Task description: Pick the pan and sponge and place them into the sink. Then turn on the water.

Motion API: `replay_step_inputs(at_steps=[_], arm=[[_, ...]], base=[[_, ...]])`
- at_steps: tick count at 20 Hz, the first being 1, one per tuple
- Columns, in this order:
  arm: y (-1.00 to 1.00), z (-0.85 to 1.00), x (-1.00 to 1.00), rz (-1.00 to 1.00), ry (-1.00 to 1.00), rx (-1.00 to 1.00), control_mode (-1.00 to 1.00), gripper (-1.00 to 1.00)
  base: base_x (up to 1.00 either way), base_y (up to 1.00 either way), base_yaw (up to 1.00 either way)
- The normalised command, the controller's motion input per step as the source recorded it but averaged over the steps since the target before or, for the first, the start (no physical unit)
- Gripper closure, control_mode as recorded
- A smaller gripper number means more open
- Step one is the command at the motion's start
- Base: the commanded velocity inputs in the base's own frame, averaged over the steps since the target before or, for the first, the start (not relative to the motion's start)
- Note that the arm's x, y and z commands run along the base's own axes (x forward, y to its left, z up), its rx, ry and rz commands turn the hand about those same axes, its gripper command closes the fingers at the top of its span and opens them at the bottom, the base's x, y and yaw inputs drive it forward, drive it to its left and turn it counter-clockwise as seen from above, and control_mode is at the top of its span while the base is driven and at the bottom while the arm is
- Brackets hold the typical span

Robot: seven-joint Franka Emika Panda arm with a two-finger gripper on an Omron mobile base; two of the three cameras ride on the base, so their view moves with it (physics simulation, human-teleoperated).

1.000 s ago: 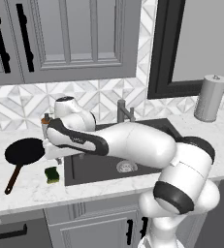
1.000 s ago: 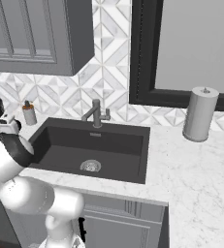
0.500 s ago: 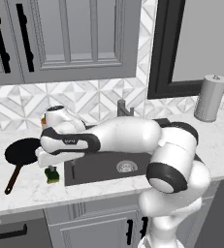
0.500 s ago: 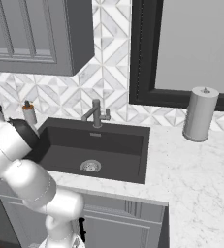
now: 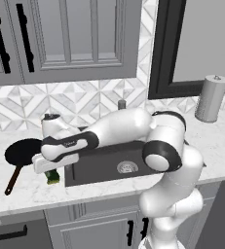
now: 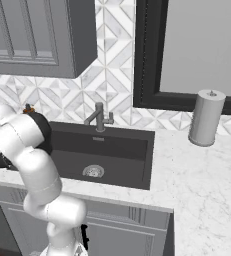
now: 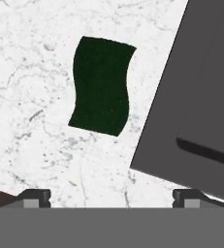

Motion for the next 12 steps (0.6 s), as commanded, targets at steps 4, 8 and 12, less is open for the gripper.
replay_step_inputs(at_steps=[4,8,12], arm=[[0.19,-0.18,0.25,0.01,0.03,0.00,-1.00,-1.00],[0.14,-0.17,0.22,0.00,0.00,0.00,-1.00,-1.00],[0.16,-0.21,0.21,0.00,0.00,0.00,-1.00,-1.00]], base=[[0.00,0.00,0.00],[0.00,0.00,0.00],[0.00,0.00,0.00]])
